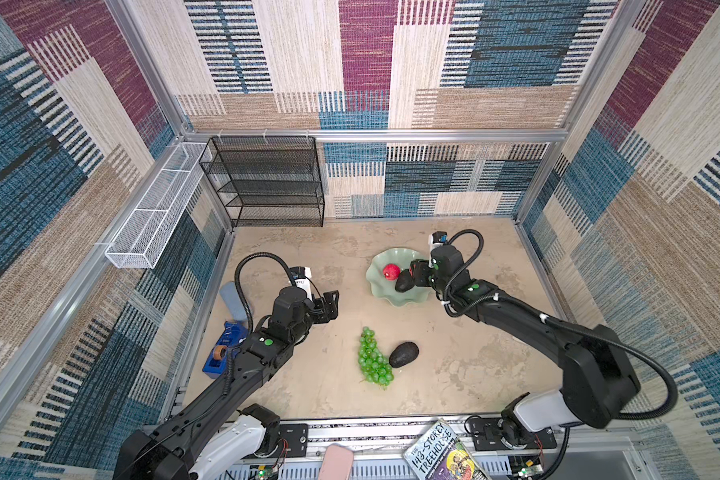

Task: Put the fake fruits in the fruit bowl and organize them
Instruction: 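Grasp the second red fruit and drop it into the bowl with the right gripper, then grasp the second black avocado with the left gripper and lift it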

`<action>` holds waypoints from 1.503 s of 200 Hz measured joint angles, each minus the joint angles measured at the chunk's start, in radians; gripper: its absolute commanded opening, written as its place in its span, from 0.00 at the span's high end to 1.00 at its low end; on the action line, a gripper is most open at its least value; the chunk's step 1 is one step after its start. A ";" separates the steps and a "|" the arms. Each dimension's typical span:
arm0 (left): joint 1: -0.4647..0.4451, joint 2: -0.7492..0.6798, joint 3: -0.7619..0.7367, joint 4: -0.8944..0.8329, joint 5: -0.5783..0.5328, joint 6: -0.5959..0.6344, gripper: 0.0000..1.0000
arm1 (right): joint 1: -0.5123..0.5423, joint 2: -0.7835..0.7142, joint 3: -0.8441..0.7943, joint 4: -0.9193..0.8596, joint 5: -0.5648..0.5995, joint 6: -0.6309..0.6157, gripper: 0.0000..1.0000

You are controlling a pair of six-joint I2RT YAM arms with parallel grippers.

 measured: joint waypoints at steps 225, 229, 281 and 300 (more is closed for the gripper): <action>-0.131 0.072 -0.001 0.007 0.292 0.098 0.20 | -0.077 0.389 0.230 0.119 -0.063 -0.066 0.20; -0.137 0.082 0.005 0.008 0.293 0.105 0.20 | -0.077 0.370 0.225 0.117 -0.063 -0.066 0.19; -0.263 0.260 0.125 -0.002 0.284 0.198 0.20 | -0.080 -0.002 0.019 0.158 -0.053 -0.066 0.02; -0.326 0.341 0.185 -0.016 0.277 0.248 0.20 | -0.080 -0.151 -0.107 0.173 -0.053 -0.064 0.00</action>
